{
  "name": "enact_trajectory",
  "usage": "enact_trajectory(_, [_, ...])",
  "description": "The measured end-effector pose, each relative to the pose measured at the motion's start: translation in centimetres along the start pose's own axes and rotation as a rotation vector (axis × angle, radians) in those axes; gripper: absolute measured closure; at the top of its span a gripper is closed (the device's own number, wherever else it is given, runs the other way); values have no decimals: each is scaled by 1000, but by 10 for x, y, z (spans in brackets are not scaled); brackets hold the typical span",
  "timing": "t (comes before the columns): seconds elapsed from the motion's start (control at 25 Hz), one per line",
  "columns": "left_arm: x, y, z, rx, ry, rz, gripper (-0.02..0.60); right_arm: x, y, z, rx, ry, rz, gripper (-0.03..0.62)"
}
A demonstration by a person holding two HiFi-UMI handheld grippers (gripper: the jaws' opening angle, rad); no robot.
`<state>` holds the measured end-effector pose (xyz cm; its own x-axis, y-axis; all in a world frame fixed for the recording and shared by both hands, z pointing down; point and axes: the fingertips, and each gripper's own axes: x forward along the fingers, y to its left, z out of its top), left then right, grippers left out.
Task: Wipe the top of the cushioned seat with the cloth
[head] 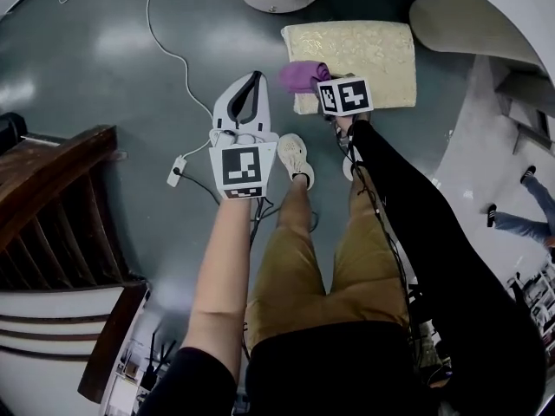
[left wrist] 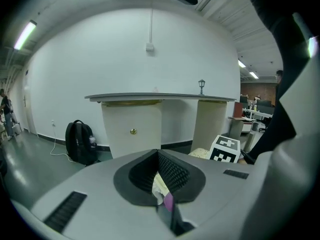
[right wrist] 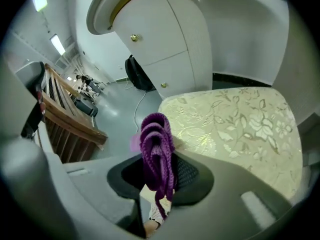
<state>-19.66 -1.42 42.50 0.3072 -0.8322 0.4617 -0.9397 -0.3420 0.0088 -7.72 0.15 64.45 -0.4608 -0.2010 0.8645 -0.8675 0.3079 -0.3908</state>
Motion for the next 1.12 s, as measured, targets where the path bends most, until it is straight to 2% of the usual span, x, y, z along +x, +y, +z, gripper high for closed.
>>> enact_trajectory(0.28, [23, -31, 9, -16, 14, -16, 574, -34, -74, -2, 22, -19, -107, 505])
enact_trajectory(0.52, [46, -69, 22, -23, 22, -25, 574, -78, -158, -10, 101, -45, -198, 505])
enact_trajectory(0.72, [65, -106, 38, -18, 14, -37, 574, -113, -217, -10, 94, -52, -264, 503])
enact_trajectory(0.92, [76, -137, 51, -18, 8, -50, 574, -139, -280, -30, 85, 61, -416, 503])
enact_trajectory(1.12, [84, -152, 52, -23, 24, -36, 574, -172, -323, -36, 83, 121, -556, 503])
